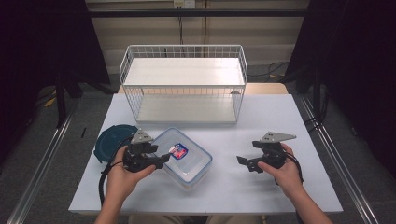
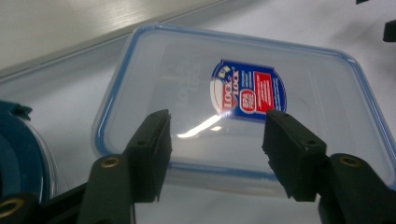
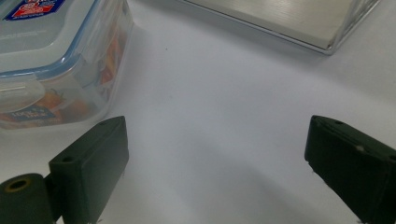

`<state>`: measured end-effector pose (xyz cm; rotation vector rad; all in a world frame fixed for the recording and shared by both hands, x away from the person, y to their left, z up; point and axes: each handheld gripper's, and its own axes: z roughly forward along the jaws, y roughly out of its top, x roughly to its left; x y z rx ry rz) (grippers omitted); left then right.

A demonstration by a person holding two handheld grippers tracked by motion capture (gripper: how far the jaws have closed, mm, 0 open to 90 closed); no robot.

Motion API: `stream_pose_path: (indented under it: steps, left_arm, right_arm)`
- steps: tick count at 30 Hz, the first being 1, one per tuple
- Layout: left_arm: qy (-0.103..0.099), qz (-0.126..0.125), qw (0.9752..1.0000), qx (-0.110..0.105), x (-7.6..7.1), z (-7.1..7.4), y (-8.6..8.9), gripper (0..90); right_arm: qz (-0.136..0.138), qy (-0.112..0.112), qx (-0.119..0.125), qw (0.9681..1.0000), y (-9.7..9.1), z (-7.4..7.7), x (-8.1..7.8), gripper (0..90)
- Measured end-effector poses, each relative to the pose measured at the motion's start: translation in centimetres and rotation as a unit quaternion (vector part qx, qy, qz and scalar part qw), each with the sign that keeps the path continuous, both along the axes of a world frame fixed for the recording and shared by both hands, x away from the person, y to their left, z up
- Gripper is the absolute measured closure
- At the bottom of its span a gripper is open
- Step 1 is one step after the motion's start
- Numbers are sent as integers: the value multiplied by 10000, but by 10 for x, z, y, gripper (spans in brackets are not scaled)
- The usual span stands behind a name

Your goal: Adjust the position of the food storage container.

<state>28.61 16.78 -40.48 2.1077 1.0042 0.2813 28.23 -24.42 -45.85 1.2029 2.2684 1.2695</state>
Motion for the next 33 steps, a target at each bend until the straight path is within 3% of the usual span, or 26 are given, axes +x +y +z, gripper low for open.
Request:
stream_pose_path:
  steps: [4,7,9,13,16,19,22,33]
  left_arm:
    - [163,89,9998,-71,-5,-2,7,570]
    - [296,204,9993,-127,-9,-5,15,625]
    - [511,85,9985,-152,-12,-8,17,711]
    - [562,-19,9984,37,-17,-14,17,774]
    - [665,-262,9974,107,-18,-21,15,863]
    - [708,-417,9964,210,-18,-27,11,895]
    - [724,-440,9963,133,-19,-30,9,900]
    - [886,-657,9938,159,-19,-35,1,900]
  right_arm:
    - [126,-28,-20,9999,6,0,4,59]
    - [161,-48,-28,9999,8,1,6,59]
    - [223,-58,-7,9997,12,1,9,58]
    - [272,-73,-6,9996,15,2,11,58]
    - [324,-48,10,9995,18,2,13,58]
    - [362,-60,8,9993,20,2,14,58]
    - [374,-50,13,9993,21,2,14,58]
    - [346,-80,2,9994,21,2,14,57]
